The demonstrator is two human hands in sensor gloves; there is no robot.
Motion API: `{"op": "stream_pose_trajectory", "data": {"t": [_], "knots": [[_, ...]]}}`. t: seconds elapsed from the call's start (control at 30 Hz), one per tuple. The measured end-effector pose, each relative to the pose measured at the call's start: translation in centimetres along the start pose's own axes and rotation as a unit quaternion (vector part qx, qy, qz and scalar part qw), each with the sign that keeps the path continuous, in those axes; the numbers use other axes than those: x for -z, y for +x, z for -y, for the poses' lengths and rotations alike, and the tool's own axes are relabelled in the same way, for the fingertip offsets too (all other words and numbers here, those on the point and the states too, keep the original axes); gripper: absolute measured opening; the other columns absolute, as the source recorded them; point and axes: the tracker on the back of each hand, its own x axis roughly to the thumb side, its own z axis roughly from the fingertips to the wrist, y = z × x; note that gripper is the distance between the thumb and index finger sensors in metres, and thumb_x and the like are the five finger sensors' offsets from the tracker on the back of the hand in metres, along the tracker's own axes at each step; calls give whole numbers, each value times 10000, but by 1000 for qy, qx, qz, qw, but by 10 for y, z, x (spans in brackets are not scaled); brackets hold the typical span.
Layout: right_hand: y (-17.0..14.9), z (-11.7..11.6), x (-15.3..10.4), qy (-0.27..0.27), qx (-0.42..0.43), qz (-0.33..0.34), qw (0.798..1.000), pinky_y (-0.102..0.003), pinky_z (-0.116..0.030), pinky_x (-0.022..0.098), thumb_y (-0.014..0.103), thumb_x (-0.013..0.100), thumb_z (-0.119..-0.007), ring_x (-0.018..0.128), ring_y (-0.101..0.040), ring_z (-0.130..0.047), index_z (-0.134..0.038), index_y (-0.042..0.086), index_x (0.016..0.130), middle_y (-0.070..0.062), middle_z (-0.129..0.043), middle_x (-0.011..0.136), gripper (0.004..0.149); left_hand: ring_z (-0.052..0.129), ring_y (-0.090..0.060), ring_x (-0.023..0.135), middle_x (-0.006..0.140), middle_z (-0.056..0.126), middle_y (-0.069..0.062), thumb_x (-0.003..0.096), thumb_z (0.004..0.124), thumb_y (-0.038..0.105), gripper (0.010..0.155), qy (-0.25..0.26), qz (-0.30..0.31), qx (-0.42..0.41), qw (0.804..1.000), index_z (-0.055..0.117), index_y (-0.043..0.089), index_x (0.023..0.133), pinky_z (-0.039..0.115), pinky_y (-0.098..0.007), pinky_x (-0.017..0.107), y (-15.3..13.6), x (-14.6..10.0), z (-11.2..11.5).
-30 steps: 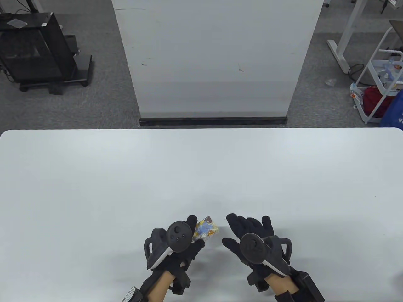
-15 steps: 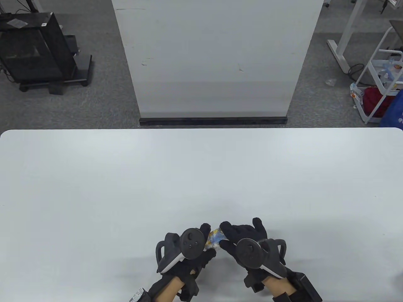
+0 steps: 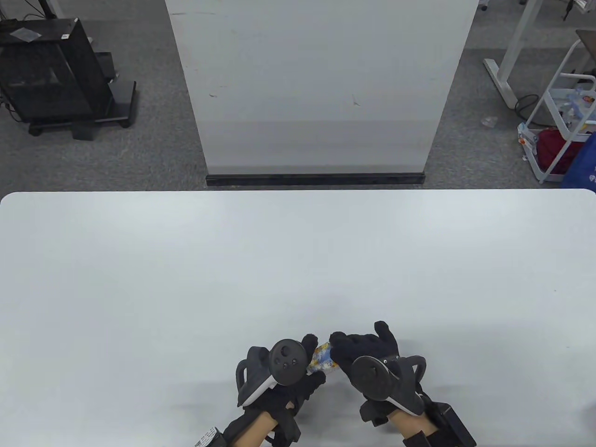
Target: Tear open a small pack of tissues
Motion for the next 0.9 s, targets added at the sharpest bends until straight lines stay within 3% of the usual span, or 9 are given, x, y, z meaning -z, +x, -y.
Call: {"op": "stream_pose_trajectory", "data": {"t": [0.33,0.43,0.6,0.73,0.9], "knots": [[-11,5,3,-1,46,-39,998,-548,-654,708,482,460,-868,649,-191,-1023,-956,279,849,60,-1046,716,447,994,-229,739,985,719,-204,467,890,400,735,9,-8,-12,1000,560,135,1068,689,-567,693,-2,1,-3],[-15,6,4,15,45,-36,998,-577,-603,729,559,476,-788,784,-245,-945,-862,262,970,29,-969,859,581,991,-233,740,986,716,-205,467,892,395,735,27,-18,-20,999,560,134,1068,689,-568,693,-7,2,-11],[-19,2,4,54,-23,-32,998,-630,-516,752,624,462,-752,951,-316,-802,-721,274,1093,-4,-820,1046,722,992,-240,717,989,716,-204,469,888,398,738,77,-45,3,996,553,133,1071,692,-571,693,-20,8,-37],[-18,-1,3,70,-35,-32,996,-651,-479,756,642,454,-746,998,-348,-742,-635,286,1138,-29,-737,1116,778,990,-243,703,987,721,-187,467,883,412,764,135,-84,16,987,520,129,1077,681,-573,701,-50,17,-58],[-14,-6,3,92,-38,-24,995,-662,-461,757,649,452,-742,1017,-364,-715,-609,296,1149,-37,-698,1143,792,965,-279,734,1000,708,-181,476,876,411,778,146,-162,65,974,486,130,1088,647,-600,712,-98,26,-69]]}}
